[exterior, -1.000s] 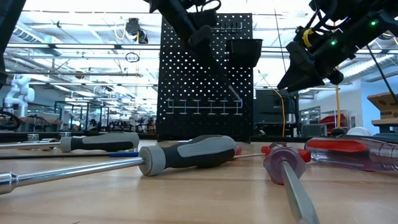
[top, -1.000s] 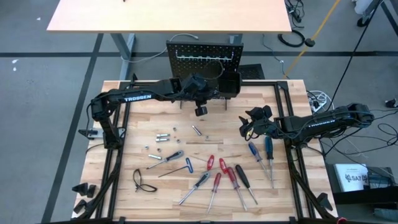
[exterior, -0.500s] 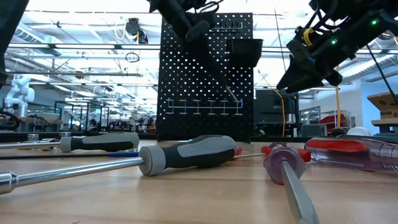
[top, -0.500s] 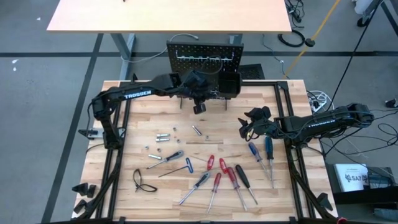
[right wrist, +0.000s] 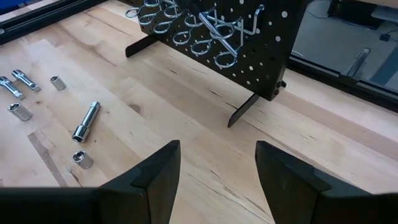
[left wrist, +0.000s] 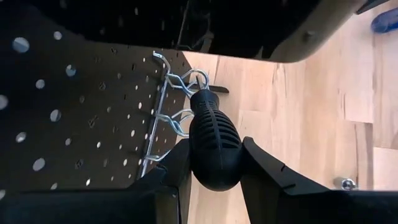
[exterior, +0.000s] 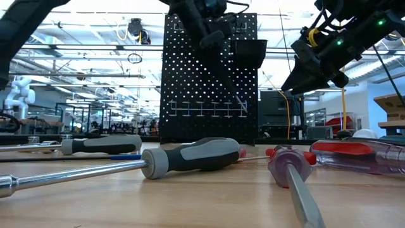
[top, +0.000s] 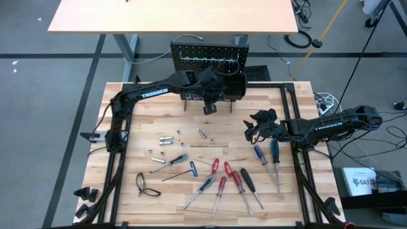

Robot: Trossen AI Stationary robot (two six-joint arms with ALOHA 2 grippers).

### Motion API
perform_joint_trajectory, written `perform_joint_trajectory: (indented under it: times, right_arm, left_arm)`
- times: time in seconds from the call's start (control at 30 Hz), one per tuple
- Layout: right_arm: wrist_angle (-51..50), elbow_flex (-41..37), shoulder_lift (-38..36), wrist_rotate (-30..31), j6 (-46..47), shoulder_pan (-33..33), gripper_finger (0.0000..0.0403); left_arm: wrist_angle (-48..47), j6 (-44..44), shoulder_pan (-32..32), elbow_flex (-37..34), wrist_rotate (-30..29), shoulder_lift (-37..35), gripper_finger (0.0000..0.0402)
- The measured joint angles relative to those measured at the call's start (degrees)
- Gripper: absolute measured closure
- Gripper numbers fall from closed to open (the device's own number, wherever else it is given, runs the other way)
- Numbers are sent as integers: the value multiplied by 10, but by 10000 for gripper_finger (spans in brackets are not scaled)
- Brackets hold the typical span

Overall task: Hang tools onto peg board
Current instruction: Hang the black screwdriver on the pegboard

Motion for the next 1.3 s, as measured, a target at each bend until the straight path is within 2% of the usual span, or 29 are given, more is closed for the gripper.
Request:
perform_joint_trajectory:
  times: [0.37,0.73,0.9,1.17,1.3]
  right_arm:
    - [-1,0,0,0,1,0,204]
    - [3,0,15,1,-13,0,204]
    - [7,0,26,0,-13,0,204]
    - [35,0,42,-1,-15,0,204]
    - [35,0,42,-3,-15,0,204]
  left_arm:
    - [-90,46,-1,90,-19,18,297]
    - [-98,51,9,96,5,24,297]
    - [-119,50,9,128,8,51,297]
    - [-180,62,9,224,12,102,297]
    - [-176,66,9,224,13,103,297]
